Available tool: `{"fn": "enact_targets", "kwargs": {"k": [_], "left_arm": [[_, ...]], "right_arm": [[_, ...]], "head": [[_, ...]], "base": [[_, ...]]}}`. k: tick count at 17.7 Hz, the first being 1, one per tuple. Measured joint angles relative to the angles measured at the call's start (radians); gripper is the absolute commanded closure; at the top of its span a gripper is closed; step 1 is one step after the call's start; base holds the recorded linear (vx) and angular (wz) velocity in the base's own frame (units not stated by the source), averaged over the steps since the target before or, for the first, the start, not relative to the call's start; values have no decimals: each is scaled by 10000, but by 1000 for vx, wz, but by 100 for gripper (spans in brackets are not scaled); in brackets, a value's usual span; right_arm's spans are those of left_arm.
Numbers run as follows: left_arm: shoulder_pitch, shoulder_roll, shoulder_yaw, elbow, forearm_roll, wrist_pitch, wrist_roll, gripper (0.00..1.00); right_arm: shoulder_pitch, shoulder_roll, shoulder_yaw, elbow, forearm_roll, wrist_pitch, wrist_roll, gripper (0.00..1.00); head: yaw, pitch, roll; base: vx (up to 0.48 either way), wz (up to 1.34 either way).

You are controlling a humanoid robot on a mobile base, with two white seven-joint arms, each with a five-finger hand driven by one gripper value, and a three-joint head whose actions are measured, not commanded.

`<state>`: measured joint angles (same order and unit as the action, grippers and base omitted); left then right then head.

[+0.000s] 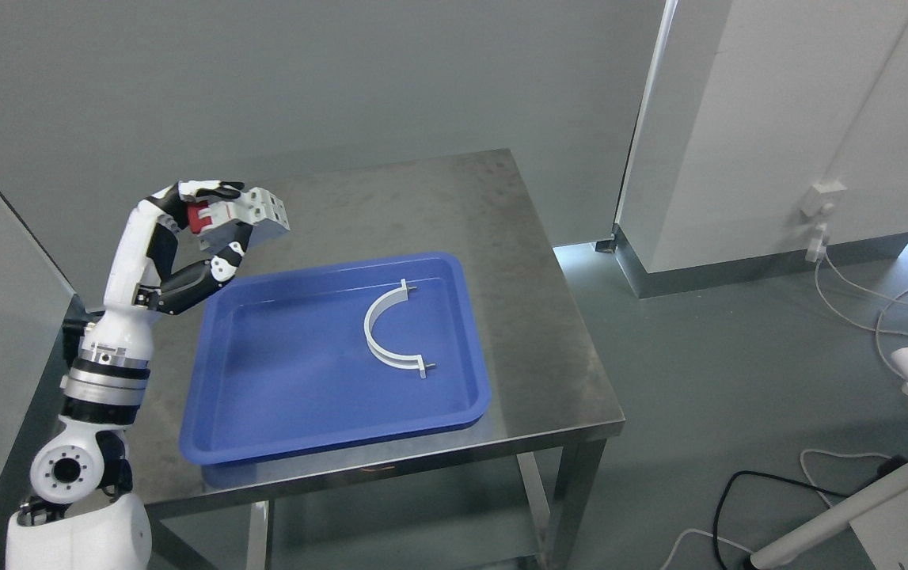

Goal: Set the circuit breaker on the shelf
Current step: 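Lift the circuit breaker out of the tray with the left hand, then hold the breaker in the left hand while turning toward the bin shelves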

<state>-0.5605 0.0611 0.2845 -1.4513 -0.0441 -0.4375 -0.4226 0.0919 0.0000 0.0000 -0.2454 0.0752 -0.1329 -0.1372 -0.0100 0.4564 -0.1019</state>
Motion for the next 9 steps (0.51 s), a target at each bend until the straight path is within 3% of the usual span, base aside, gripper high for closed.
{"fn": "enact_targets", "kwargs": {"k": [6,9], "left_arm": [[760,-273,186,-195,304,-628,385,94],[1106,-358,232,-331,362,-677,412,94]], "right_arm": [[-3,0,0,0,0,0,0,0],[0,0,0,1,0,0,0,0]], "head": [[0,0,0],[0,1,0]], "base": [[-15,3],[-153,56]]}}
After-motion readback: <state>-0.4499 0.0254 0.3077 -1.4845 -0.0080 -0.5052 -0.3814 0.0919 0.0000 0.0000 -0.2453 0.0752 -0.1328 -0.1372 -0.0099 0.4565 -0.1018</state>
